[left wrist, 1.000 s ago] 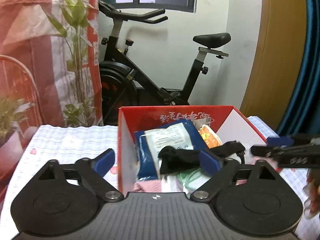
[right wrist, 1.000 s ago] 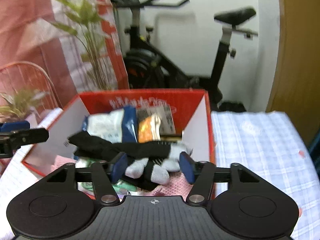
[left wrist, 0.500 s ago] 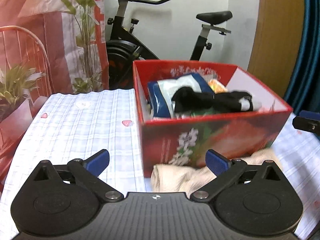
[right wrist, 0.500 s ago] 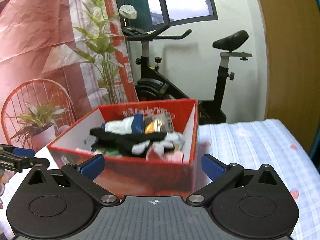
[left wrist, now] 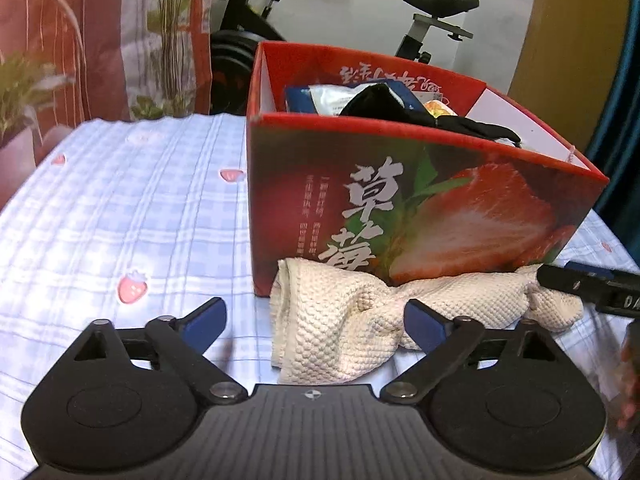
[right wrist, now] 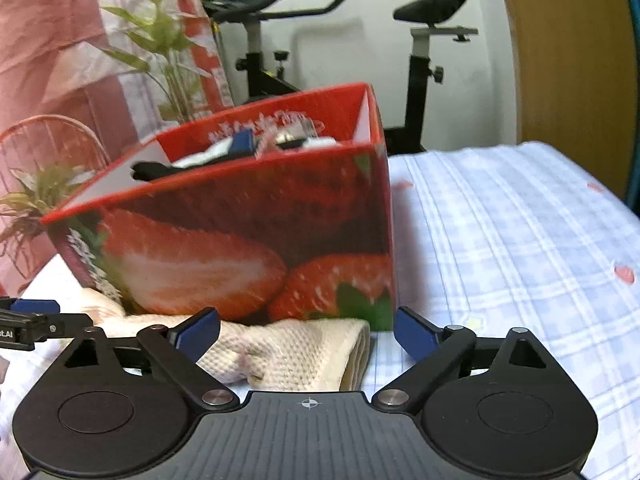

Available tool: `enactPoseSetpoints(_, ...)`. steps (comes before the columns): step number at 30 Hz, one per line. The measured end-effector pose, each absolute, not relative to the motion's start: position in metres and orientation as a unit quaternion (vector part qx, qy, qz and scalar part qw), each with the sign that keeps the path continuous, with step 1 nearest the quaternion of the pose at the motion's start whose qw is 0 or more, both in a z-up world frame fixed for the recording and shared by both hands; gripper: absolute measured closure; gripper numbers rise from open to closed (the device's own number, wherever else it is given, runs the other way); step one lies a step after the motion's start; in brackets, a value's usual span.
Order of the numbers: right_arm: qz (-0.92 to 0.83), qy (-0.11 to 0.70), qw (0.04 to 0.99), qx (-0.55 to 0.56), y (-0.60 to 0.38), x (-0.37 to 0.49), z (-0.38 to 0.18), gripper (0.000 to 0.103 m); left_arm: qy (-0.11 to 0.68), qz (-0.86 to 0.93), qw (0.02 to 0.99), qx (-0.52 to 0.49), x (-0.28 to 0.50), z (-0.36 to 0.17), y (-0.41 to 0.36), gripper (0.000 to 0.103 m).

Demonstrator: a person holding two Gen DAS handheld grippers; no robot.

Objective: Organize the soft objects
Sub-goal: 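Move both tools to the cream mesh towel and close on it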

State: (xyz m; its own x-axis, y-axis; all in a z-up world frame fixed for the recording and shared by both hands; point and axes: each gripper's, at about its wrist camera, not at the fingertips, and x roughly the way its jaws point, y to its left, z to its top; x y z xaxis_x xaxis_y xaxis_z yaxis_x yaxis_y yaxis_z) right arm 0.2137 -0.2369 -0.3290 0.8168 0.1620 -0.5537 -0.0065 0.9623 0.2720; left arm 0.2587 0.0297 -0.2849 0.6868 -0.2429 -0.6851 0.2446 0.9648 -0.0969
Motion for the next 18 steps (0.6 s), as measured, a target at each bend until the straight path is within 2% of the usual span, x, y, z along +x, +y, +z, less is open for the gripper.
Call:
enactPoseSetpoints(4,0.042,0.31,0.938,0.147,-0.236,0.216,-0.344,0.015,0.376,-0.133,0.917,-0.012,0.259,-0.292,0.029,0.029)
enactPoseSetpoints(7,0.041,0.309,0.937,0.157,-0.238,0.213,-0.352,0.018,0.369,-0.15,0.917,-0.029,0.255,-0.296,0.028,0.052)
enactPoseSetpoints(9,0.041,0.309,0.937,0.155,-0.236,0.211,-0.353,0.018,0.363,-0.147,0.92,-0.026,0.251,-0.296,0.024,0.06)
enactPoseSetpoints(10,0.043,0.31,0.938,0.151,-0.235,0.21,-0.353,0.019,0.361,-0.145,0.921,-0.021,0.249,-0.297,0.02,0.07)
enactPoseSetpoints(11,0.046,0.31,0.938,0.148,-0.235,0.21,-0.353,0.022,0.359,-0.138,0.923,-0.013,0.246,-0.297,0.018,0.074)
enactPoseSetpoints(15,0.058,0.311,0.938,0.142,-0.232,0.208,-0.353,0.033,0.353,-0.12,0.928,0.003,0.234,-0.298,0.01,0.079)
enactPoseSetpoints(18,0.066,0.305,0.938,0.15,-0.233,0.207,-0.35,0.046,0.357,-0.119,0.926,-0.021,0.227,-0.298,0.014,0.081)
